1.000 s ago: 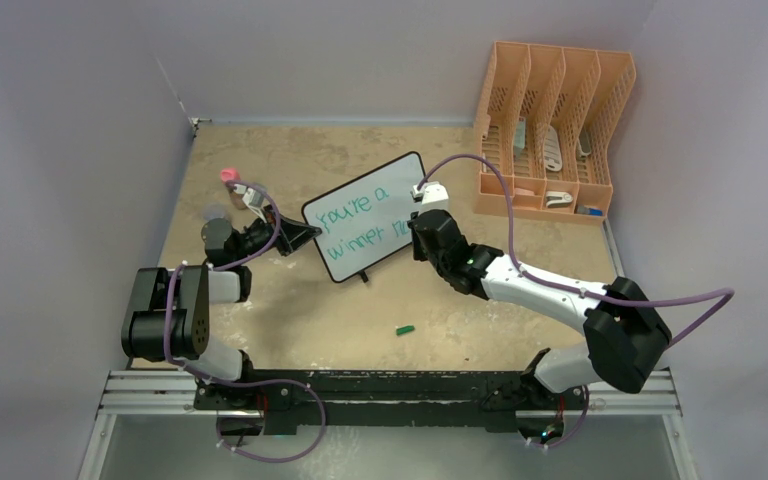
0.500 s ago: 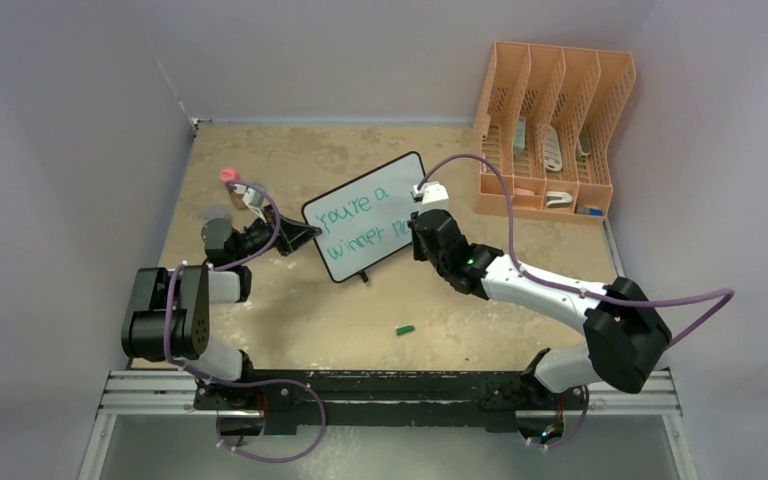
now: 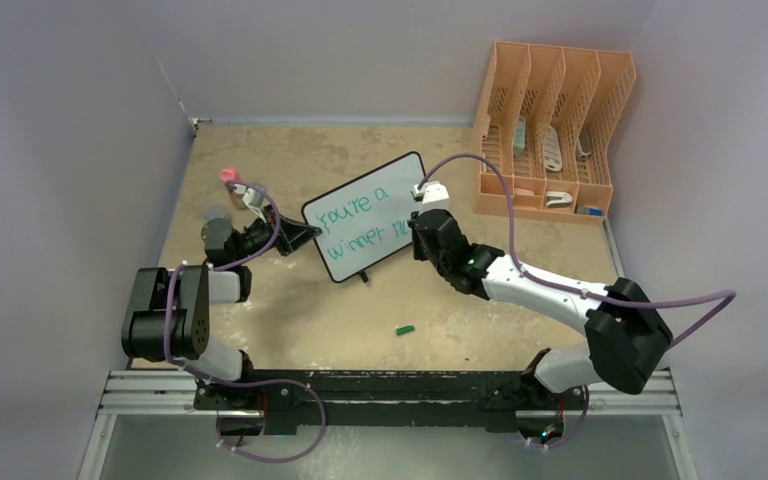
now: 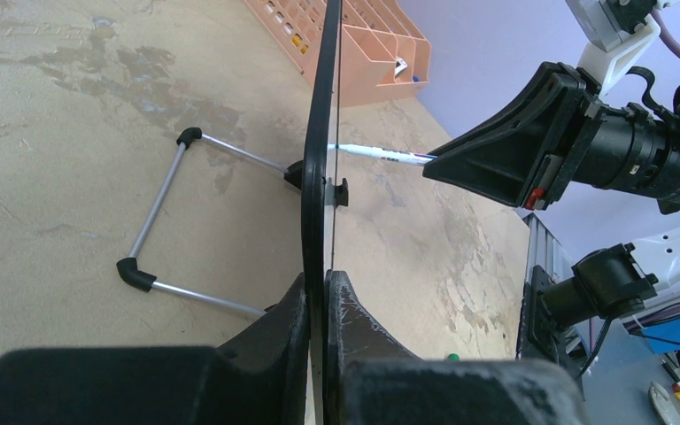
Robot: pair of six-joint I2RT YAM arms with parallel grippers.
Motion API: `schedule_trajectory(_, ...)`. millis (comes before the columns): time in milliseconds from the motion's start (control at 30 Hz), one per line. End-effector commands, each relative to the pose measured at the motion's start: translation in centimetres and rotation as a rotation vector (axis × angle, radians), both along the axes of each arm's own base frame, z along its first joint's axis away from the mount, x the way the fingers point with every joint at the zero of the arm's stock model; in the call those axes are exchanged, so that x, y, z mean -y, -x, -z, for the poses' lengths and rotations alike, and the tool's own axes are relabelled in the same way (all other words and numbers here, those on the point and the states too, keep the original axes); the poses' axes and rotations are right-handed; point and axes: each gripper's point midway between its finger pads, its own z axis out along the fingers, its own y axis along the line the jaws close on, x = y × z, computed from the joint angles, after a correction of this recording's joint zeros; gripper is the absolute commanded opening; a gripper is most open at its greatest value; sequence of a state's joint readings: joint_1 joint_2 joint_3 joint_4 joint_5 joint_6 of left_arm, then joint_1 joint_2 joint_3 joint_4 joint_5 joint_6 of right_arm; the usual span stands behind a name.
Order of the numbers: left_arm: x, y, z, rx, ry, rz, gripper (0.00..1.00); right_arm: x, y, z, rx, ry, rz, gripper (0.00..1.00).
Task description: Write a sentence on the whiteboard
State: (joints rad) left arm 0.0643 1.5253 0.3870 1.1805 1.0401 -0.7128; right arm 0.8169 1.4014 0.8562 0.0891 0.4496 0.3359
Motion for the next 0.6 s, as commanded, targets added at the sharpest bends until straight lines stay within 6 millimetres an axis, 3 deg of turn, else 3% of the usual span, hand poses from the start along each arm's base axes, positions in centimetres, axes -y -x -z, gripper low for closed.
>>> schedule_trajectory(0,-0.24,-0.51,-1.6,0.092,-0.021,-0.007,0.0,-1.23,-0.86,-3.76,0.077,-0.091,-0.017,0.0)
schedule_trajectory(567,-0.31,-0.55,-1.72,0.092,-0.022,-0.016,0.0,-1.09,-0.25,-3.38,0.057,-0.09,-0.03,0.0)
